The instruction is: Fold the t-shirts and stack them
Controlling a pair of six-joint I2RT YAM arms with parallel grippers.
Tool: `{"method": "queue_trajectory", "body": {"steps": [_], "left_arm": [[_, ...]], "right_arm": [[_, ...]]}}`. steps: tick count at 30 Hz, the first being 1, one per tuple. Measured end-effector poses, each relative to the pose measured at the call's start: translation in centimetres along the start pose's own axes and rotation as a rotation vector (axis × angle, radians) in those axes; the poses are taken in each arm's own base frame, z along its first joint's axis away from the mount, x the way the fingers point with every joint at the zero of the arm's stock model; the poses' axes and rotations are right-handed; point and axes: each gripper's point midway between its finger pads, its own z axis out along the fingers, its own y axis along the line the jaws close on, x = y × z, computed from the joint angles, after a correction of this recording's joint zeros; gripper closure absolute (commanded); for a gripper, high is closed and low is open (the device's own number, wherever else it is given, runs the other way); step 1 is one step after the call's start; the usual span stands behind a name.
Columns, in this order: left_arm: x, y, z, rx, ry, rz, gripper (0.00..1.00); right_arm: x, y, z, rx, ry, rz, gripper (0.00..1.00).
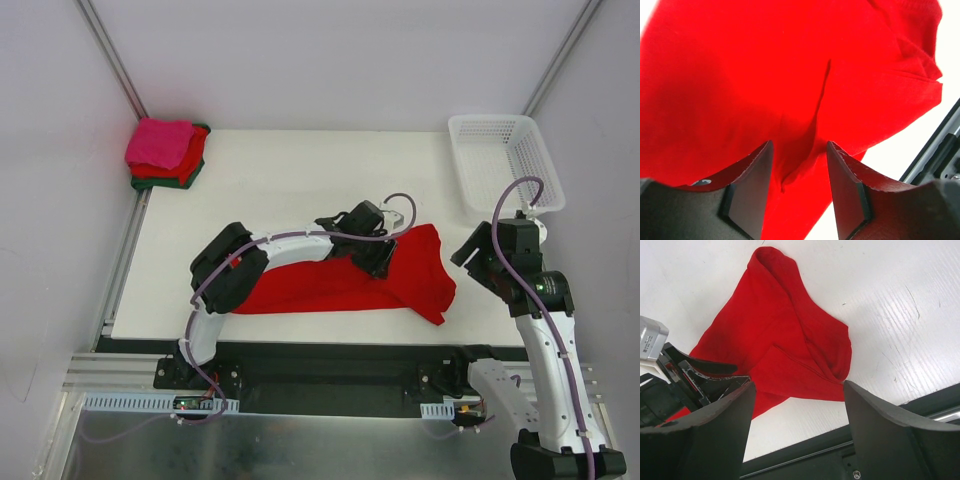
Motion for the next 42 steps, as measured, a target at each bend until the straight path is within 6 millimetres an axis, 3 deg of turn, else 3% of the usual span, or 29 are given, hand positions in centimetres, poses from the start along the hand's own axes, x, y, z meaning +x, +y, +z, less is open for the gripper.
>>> {"method": "queue_trajectory", "body": {"steps": [10,11,13,14,31,36,42], "left_arm": [[1.0,-0.6,0.7,0.012,0.027,-0.014,0.57],[1.0,-0.7,0.8,0.013,0.027,-0.014,0.63],[1.0,-0.8,0.8,0.015,0.027,-0.019,0.91],[1.0,-0.9,0.8,0.017,0.029,-0.029,1.00],[1.0,-1.3,0.5,0.031,0.027,-0.053,1.00],[0.7,-2.0,-1.3,0.038,0.004,-0.055,1.00],[-1.7,-3.8,-4.4,0.068,-0.079,-0.044,1.00]], "right_arm": [[0.0,-0.3,0.0,0.009,0.003,0.002,0.26],[0.0,-0.3,0.0,0.009,0.003,0.002,0.26],[0.0,-0.3,0.0,0.009,0.003,0.002,0.26],[0.0,-0.3,0.0,0.009,0.003,0.002,0.26],[0.8,-0.6,0.4,0.016,0.030,-0.002,0.25],[1.3,-0.7,0.6,0.016,0.046,-0.004,0.25],[1.8,-0.8,1.0,0.019,0.064,-0.006,0.26]]}}
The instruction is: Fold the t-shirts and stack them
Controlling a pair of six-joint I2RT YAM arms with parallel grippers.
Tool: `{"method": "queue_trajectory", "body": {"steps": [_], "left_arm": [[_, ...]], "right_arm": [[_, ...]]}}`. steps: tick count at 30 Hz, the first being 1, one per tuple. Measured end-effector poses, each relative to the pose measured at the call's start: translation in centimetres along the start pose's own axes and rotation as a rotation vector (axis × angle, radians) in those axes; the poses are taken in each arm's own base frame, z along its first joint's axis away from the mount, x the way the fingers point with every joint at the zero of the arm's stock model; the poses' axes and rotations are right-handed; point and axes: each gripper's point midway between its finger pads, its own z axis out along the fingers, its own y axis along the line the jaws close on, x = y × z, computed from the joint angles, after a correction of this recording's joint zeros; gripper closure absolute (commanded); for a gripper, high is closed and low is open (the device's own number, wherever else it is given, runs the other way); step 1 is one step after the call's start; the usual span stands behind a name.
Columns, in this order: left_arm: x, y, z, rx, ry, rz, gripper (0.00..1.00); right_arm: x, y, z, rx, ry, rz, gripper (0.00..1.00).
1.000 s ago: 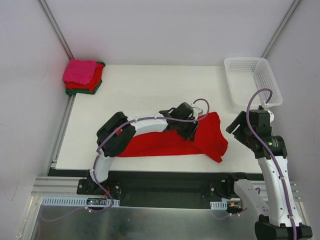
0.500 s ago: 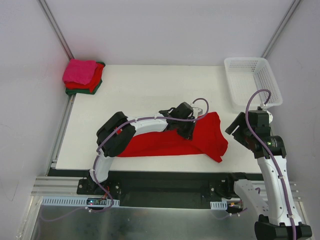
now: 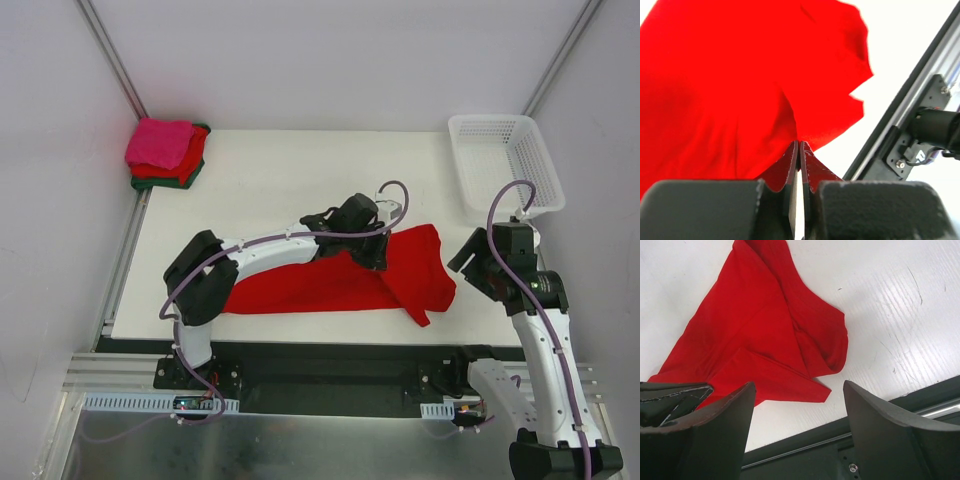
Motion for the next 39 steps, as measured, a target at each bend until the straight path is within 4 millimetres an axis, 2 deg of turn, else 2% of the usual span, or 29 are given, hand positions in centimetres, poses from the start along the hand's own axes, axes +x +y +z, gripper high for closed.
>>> {"method": "queue_trajectory", "body": {"steps": [3,14,17,18,21,24,30,39], "left_arm": [[-0.5,-0.4,-0.5,0.007,-0.017,0.004,1.00],[-0.3,0.0,-0.5,-0.010,-0.015,-0.001,1.00],[-0.1,0.2,-0.2,-0.015,-0.009,-0.006,0.85],[0.0,0.3,-0.1,-0.016,-0.005,-0.009,0.74],[0.8,0.8,0.7,-0.022,0.019,-0.024,0.55],[1.6,1.2,1.4,-0.023,0.047,-0.044,0.48],[2.5,1.6,2.4,-0.021,0.079,-0.056,0.48],[1.5,1.3,3.5,-0.002,0.073,-0.043,0.48]], "right_arm": [[0.1,0.1,0.1,-0.001,0.006,-0.001,0.25],[0.3,0.3,0.3,-0.008,0.024,-0.011,0.25],[0.3,0.2,0.3,-0.008,0.025,-0.013,0.25],[0.3,0.2,0.3,-0.007,0.025,-0.014,0.25],[0.3,0.2,0.3,-0.007,0.025,-0.019,0.25],[0.3,0.1,0.2,-0.006,0.027,-0.021,0.25],[0.3,0.1,0.2,-0.006,0.025,-0.026,0.25],[0.3,0.0,0.2,-0.005,0.024,-0.035,0.25]]}}
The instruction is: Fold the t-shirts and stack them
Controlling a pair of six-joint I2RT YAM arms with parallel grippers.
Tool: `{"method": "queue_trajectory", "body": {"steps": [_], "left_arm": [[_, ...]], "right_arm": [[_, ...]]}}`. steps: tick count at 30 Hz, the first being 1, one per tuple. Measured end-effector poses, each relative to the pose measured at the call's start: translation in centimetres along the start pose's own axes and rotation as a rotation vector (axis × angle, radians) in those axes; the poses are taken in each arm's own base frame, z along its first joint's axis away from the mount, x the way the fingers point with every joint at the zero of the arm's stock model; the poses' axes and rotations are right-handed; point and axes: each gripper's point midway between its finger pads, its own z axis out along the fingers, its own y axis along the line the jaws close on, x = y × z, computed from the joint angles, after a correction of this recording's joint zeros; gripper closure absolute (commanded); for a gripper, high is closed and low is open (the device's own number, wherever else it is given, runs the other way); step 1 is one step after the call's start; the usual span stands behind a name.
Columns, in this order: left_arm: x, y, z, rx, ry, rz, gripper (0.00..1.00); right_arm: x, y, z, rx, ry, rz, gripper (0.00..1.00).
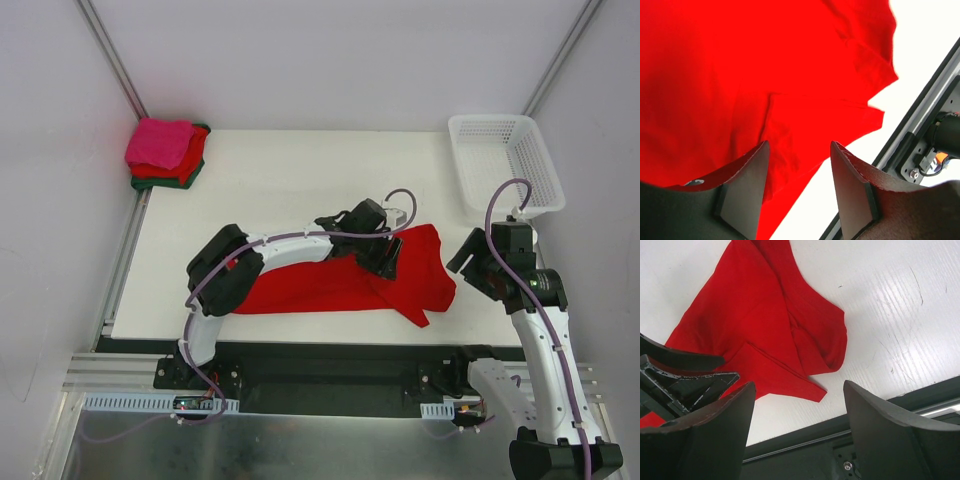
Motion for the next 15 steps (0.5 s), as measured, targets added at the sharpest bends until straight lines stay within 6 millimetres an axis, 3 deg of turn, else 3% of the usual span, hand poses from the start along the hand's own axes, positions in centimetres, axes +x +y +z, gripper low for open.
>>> {"method": "queue_trajectory", "body": {"steps": [7,15], "left_arm": [[-1.2,-0.1,0.8,0.009,-0.016,0.048,0.50],[-0.1,1.3,2.4,-0.008,0.023,0.056,0.53]], "right_arm": [[0.1,-0.1,0.0,0.004,0.005,-0.005,0.25],[0.2,-0.2,0.0,0.006,0.008,-0.012,0.25]]}}
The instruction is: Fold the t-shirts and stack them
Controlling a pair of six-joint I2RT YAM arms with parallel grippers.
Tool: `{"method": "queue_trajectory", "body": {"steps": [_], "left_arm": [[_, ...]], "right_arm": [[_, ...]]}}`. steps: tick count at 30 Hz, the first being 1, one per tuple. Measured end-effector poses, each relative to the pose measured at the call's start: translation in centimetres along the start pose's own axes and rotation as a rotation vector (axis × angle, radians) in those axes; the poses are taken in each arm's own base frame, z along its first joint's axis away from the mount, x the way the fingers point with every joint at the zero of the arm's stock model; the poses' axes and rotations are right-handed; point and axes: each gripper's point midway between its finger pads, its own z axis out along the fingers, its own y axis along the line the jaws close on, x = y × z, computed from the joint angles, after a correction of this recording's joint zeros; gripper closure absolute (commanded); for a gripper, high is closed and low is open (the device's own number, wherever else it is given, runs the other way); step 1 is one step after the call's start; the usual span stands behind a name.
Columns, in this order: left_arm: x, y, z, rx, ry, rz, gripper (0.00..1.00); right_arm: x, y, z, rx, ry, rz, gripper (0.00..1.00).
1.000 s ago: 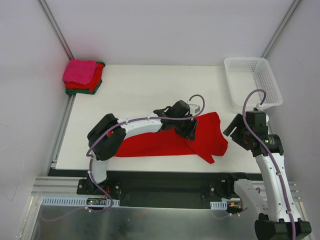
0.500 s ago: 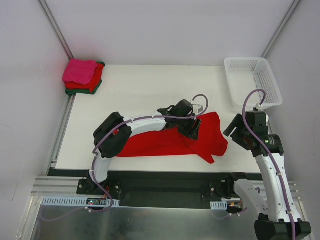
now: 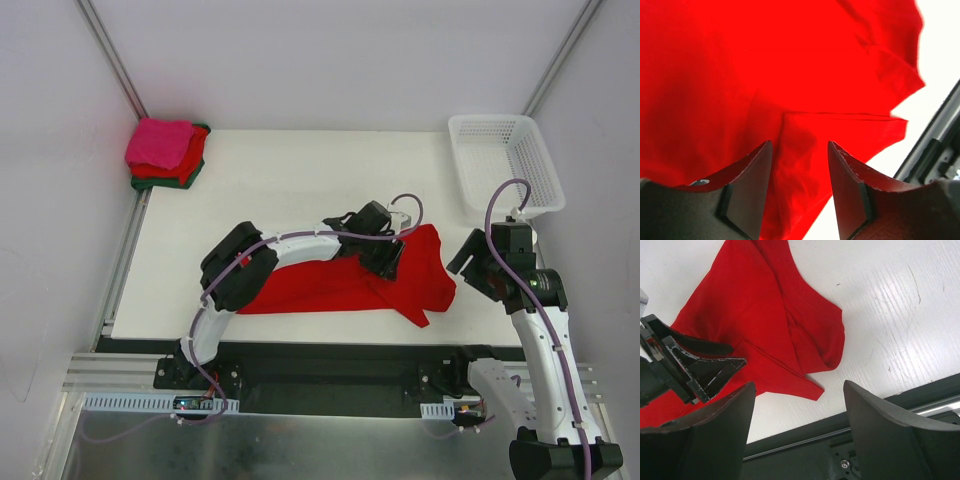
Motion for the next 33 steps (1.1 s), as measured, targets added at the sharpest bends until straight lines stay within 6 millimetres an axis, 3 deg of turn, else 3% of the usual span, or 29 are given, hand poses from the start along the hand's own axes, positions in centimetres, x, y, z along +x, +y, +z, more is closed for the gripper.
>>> {"method": "queue_trajectory", "body": {"steps": [6,11,14,15,19,33], "left_arm": [[0.6,0.7,1.0,-0.007,0.020,-0.001,0.53],[-0.1,0.5,1.1,-0.003,0.009,0.004,0.56],[-0.4,0.4,1.3,0.000,0.004,0.004,0.74],[-0.5,0.4,1.4,0.000,0.002,0.005,0.85],[-0.5,0.5,1.7,0.001,0.006,0.000,1.00],[-0.3,0.6,2.1,0.003,0.014,-0.001,1.00]], "right_arm": [[0.1,-0.1,0.0,0.003,0.003,-0.001,0.25],[0.1,-0.2,-0.1,0.008,0.001,-0.004,0.25],[0.2,-0.4,-0.2,0.012,0.000,-0.005,0.25],[0.2,-0.4,-0.2,0.013,-0.001,-0.007,0.25],[0.2,-0.6,-0.3,0.021,-0.002,-0.009,0.25],[0.3,-0.9,-0.3,0.033,0.002,-0.016,0.25]]}}
